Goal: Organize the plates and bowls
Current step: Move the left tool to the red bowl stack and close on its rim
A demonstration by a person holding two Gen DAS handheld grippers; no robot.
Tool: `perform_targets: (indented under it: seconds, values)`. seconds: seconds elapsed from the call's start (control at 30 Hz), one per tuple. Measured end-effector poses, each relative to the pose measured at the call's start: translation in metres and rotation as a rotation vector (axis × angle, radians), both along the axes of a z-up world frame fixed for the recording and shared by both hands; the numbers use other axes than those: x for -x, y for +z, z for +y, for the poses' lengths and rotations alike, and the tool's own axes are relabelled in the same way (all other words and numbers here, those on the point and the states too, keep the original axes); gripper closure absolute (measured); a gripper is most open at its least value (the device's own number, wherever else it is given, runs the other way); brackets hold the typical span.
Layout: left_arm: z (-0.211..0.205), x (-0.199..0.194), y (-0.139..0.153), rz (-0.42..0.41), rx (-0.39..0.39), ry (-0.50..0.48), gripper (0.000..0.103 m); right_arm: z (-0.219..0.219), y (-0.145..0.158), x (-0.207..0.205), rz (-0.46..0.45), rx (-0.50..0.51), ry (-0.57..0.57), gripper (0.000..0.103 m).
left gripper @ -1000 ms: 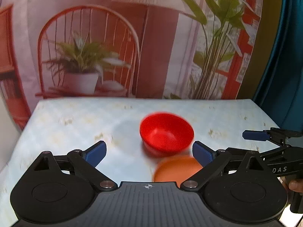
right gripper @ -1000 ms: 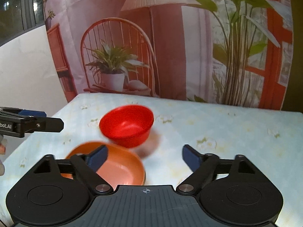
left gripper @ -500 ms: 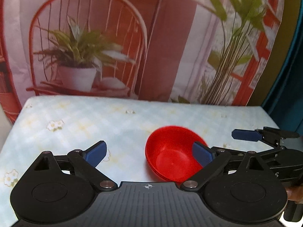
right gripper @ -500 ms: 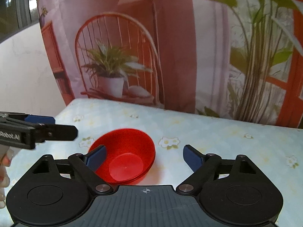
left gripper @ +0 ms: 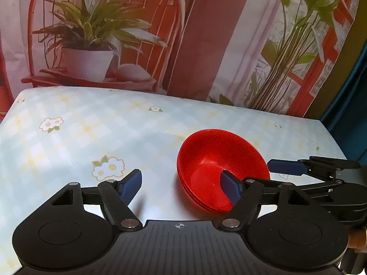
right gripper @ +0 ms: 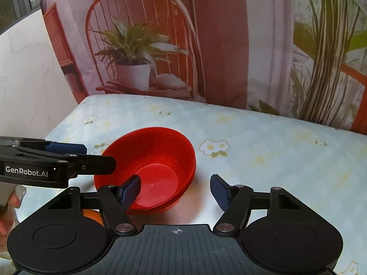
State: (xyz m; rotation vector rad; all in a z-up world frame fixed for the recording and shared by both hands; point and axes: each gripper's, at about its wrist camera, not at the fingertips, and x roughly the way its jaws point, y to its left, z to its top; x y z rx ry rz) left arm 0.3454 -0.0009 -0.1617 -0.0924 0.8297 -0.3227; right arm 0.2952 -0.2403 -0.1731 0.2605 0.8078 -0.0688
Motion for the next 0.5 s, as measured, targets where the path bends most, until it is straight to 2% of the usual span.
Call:
perform_targets:
  seconds: [0.3, 0.5]
  values:
    - [0.004, -0.005, -0.01, 0.044, 0.013, 0.005, 0.05, -0.007, -0.008, 0.0, 0.03, -0.031, -0.013, 0.05]
    - [0.003, -0.009, -0.016, 0.061, 0.042, -0.002, 0.057, -0.007, -0.012, -0.005, 0.04, -0.047, -0.01, 0.055]
